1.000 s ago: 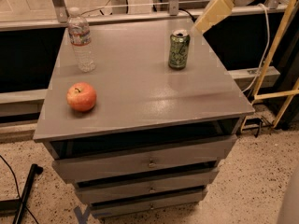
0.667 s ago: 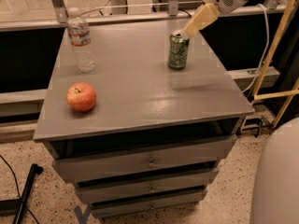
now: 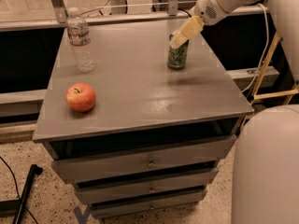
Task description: Move green can near water bottle
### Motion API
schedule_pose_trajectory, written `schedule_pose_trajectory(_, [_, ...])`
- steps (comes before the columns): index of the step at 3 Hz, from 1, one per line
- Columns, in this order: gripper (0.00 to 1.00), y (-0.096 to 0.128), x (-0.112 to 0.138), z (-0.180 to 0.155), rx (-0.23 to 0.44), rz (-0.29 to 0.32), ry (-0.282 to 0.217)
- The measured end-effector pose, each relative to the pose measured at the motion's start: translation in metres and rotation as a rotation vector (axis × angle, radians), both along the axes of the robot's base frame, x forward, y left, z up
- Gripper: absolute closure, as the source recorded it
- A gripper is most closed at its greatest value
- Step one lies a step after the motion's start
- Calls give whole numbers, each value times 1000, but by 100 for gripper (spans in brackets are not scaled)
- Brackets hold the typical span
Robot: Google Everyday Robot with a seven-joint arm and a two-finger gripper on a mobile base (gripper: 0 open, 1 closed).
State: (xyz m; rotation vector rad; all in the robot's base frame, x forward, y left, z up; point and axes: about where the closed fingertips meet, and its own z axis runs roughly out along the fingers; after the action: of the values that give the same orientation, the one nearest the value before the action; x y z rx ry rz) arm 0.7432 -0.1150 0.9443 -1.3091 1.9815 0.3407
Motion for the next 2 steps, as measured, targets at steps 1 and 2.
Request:
schedule_pose_trajectory(1, [0, 6, 6, -15, 2, 0, 16])
schedule_pose_trajectory(2, [15, 6, 10, -27, -11, -11, 24])
